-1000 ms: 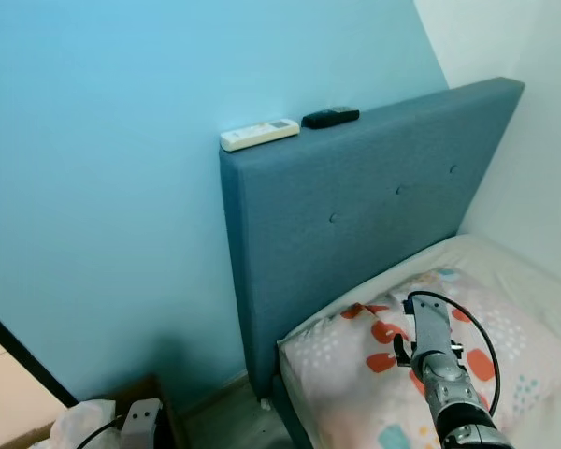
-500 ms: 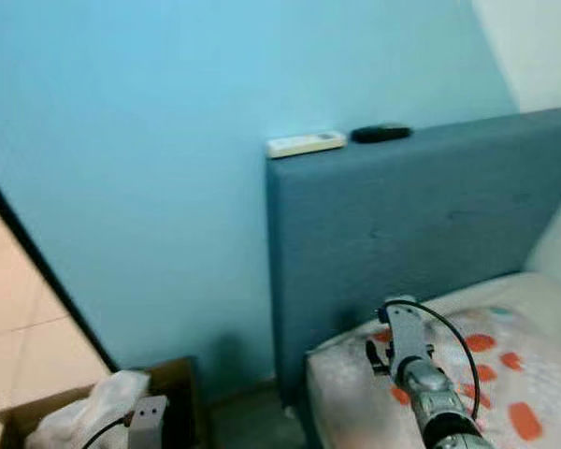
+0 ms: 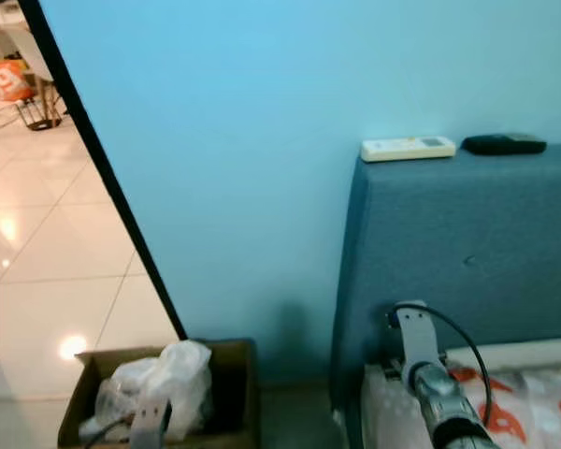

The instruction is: Clean up the room

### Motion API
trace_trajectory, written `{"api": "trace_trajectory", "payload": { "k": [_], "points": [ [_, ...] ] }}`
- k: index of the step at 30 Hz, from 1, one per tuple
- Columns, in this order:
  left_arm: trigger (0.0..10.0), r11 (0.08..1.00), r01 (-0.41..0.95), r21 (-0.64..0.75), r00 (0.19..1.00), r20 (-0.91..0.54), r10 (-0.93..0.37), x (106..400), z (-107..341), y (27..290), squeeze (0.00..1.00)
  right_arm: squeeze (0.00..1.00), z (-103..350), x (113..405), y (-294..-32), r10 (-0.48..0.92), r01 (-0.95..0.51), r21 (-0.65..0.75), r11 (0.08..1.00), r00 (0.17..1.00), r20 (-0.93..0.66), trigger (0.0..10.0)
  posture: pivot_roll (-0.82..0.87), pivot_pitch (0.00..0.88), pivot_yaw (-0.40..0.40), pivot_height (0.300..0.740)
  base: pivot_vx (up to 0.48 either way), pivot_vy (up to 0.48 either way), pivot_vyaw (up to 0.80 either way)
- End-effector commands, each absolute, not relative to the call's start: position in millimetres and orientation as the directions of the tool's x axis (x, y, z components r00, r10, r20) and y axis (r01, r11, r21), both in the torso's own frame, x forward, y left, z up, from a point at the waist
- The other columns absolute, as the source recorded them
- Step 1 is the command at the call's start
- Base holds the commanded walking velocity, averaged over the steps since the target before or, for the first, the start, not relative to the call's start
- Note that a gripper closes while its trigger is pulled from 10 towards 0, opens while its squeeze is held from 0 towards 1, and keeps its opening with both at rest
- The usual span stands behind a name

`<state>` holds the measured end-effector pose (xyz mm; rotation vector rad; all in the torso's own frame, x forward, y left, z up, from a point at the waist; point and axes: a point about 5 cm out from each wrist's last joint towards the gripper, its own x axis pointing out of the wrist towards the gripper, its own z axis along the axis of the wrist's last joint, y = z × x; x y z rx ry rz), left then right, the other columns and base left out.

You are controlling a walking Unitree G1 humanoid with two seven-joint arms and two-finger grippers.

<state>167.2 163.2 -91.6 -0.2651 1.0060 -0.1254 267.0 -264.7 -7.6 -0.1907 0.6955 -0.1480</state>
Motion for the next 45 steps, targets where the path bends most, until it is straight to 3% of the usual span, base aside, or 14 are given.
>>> {"api": "trace_trajectory", "payload": {
  "k": [1, 8, 12, 19, 30, 34, 45],
  "points": [
    [10.0, 0.964, 0.007, -0.267, 0.528, -0.817, -0.23, 168.3, -90.9, 164.5, 0.0, 0.0, -10.0, 263.2, -268.3, -0.235, 0.104, -0.239, 0.965, 0.741, -0.629, 10.0, 0.0, 0.0, -0.034, 0.74, 0.0, 0.0, 0.0],
    [10.0, 0.956, -0.001, -0.292, 0.525, -0.814, -0.248, 168.2, -90.9, 162.9, 0.0, 0.0, -7.2, 245.9, -307.0, -0.426, 0.33, -0.271, 0.904, 0.648, -0.632, 10.0, 0.0, 0.0, -0.033, 0.74, 0.0, -0.334, 0.0],
    [10.0, 0.956, 0.001, -0.293, 0.525, -0.814, -0.25, 168.6, -90.8, 162.6, 0.0, 0.0, -8.5, 239.2, -314.6, -0.466, 0.411, -0.247, 0.878, 0.611, -0.64, 10.0, 0.0, 0.0, -0.032, 0.74, 0.0, 0.0, -0.73],
    [10.0, 0.955, 0.007, -0.298, 0.524, -0.812, -0.257, 167.6, -91.0, 163.0, 0.0, 0.0, -10.3, 232.7, -319.7, -0.501, 0.481, -0.226, 0.847, 0.58, -0.643, 10.0, 0.0, 0.0, -0.028, 0.74, 0.0, 0.0, -0.73],
    [10.0, 0.95, 0.021, -0.311, 0.52, -0.808, -0.276, 163.2, -91.9, 166.5, 0.0, 0.0, -0.8, 194.1, -372.1, -0.658, 0.58, -0.378, 0.722, 0.406, -0.634, 10.0, -0.01, 0.016, -0.025, 0.74, 0.0, 0.0, 0.0],
    [10.0, 0.951, 0.023, -0.308, 0.522, -0.808, -0.274, 164.3, -91.3, 167.5, 0.0, 0.0, -2.5, 190.4, -373.3, -0.649, 0.576, -0.373, 0.727, 0.398, -0.649, 10.0, -0.01, 0.016, -0.025, 0.74, 0.0, 0.0, 0.0],
    [10.0, 0.954, 0.015, -0.298, 0.539, -0.801, -0.259, 170.4, -88.3, 173.0, 0.0, 0.0, -25.5, 184.2, -347.3, -0.551, 0.573, -0.287, 0.768, 0.362, -0.752, 10.0, 0.0, 0.025, -0.03, 0.706, 0.0, 0.0, 0.0]
  ]
}}
